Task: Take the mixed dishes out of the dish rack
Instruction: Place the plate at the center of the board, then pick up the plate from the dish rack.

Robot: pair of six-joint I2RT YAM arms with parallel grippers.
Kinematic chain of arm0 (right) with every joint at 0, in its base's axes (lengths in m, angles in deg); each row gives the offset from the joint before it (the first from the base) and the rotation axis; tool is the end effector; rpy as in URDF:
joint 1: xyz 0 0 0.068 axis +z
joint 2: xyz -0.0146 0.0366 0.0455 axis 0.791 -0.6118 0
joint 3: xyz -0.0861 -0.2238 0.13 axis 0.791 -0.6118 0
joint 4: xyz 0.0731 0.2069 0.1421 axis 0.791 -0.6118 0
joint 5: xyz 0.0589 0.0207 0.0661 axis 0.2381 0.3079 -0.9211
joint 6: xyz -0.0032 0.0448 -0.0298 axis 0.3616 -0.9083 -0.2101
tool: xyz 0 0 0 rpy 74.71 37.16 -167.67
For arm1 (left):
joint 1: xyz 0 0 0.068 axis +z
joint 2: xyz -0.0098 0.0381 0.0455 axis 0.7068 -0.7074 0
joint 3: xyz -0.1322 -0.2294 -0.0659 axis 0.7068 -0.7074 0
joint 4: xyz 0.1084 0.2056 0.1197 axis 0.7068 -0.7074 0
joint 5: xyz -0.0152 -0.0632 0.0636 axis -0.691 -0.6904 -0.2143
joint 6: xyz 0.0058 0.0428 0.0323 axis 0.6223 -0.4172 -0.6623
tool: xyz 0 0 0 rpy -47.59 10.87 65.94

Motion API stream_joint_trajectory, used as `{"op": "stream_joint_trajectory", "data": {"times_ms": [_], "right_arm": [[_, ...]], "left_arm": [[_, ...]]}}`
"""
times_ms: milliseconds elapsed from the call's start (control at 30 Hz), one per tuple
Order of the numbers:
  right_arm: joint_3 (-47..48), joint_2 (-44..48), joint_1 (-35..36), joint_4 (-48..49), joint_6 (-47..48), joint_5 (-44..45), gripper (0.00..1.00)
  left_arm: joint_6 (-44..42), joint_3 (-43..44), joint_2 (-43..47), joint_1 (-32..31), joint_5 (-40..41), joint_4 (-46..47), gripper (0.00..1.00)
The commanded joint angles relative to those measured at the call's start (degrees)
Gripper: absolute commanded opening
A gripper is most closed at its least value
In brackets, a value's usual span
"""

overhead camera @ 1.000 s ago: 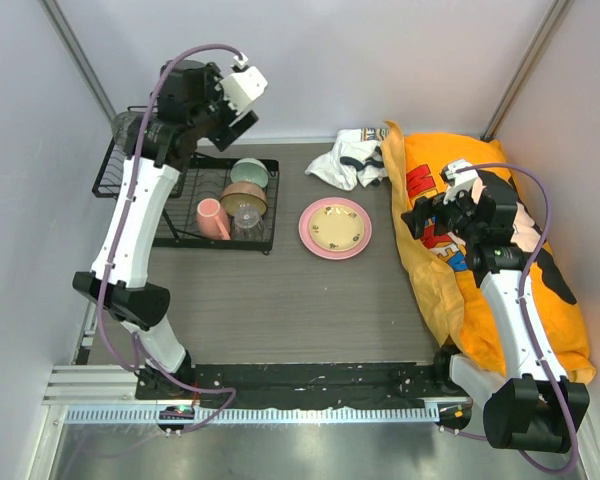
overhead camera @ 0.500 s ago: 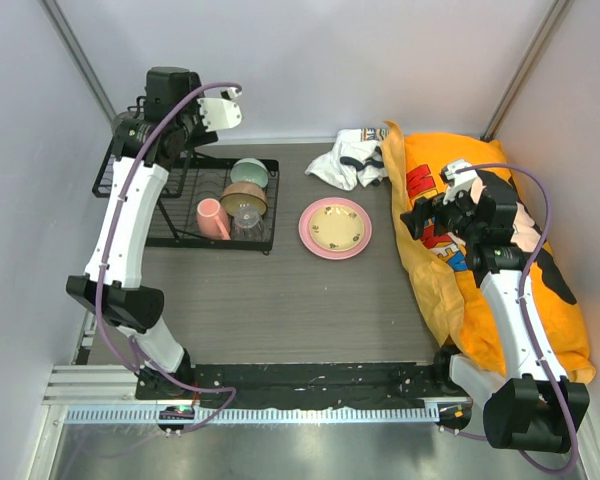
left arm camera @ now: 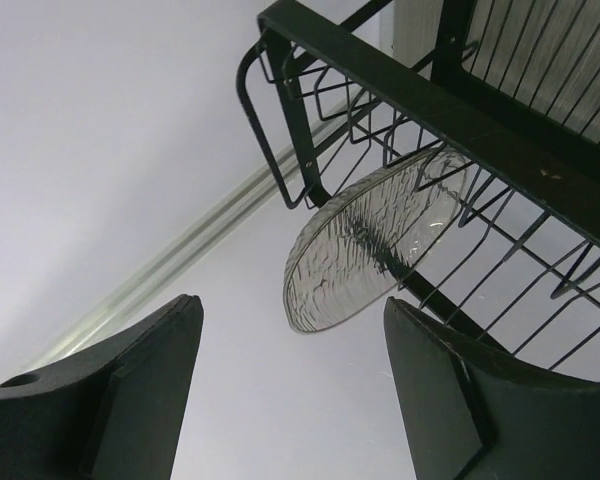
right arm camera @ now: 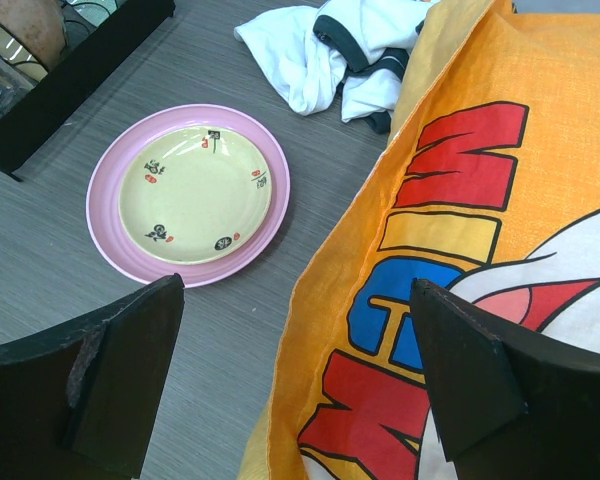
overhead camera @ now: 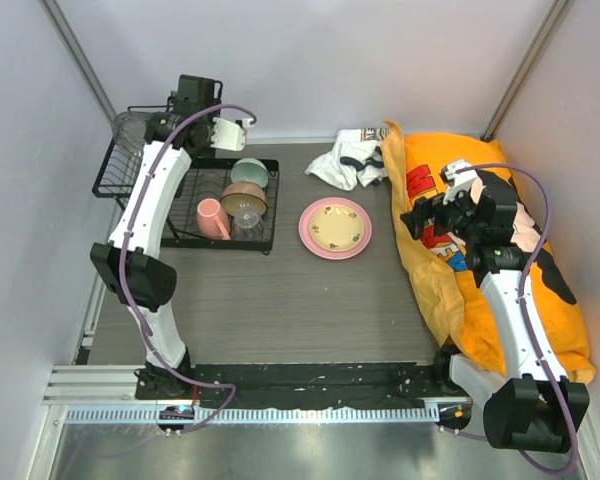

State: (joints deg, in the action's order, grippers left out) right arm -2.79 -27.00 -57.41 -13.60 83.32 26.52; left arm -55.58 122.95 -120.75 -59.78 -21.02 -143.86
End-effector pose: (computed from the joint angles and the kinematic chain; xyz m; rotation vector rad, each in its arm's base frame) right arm 0.2245 -0.0019 0.3168 -0.4634 1.8304 0.3148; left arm 0.3843 -0.0854 0.4280 1.7187 1.7501 1.1396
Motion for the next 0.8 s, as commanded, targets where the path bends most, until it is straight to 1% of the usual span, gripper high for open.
{"op": "stream_joint_trajectory", "data": {"times_ms": [0, 267, 533, 733, 767], "right_arm": [[1.4, 0.6, -0.2, 1.3, 0.5, -0.8, 1.00], [1.6, 0.7, -0.2, 1.2, 0.7, -0.9, 1.00], [1.5, 0.5, -0.2, 1.0, 0.8, -1.1, 1.00], [1.6, 0.3, -0.2, 0.9, 0.9, -1.0, 1.00], [1.7, 0.3, -0.2, 0.9, 1.0, -1.1, 1.00]], "left_arm": [[-6.5, 3.5, -2.4, 0.7, 5.5, -2.1, 0.77], [-12.8, 6.0, -7.6, 3.0, 9.5, 0.0, 0.76], [-17.4, 9.5, -11.4, 5.3, 9.6, 2.8, 0.75], [-18.3, 9.6, -13.4, 5.6, 9.5, 4.6, 0.66], [-18.3, 9.6, -13.5, 5.7, 9.4, 4.9, 0.62]]}}
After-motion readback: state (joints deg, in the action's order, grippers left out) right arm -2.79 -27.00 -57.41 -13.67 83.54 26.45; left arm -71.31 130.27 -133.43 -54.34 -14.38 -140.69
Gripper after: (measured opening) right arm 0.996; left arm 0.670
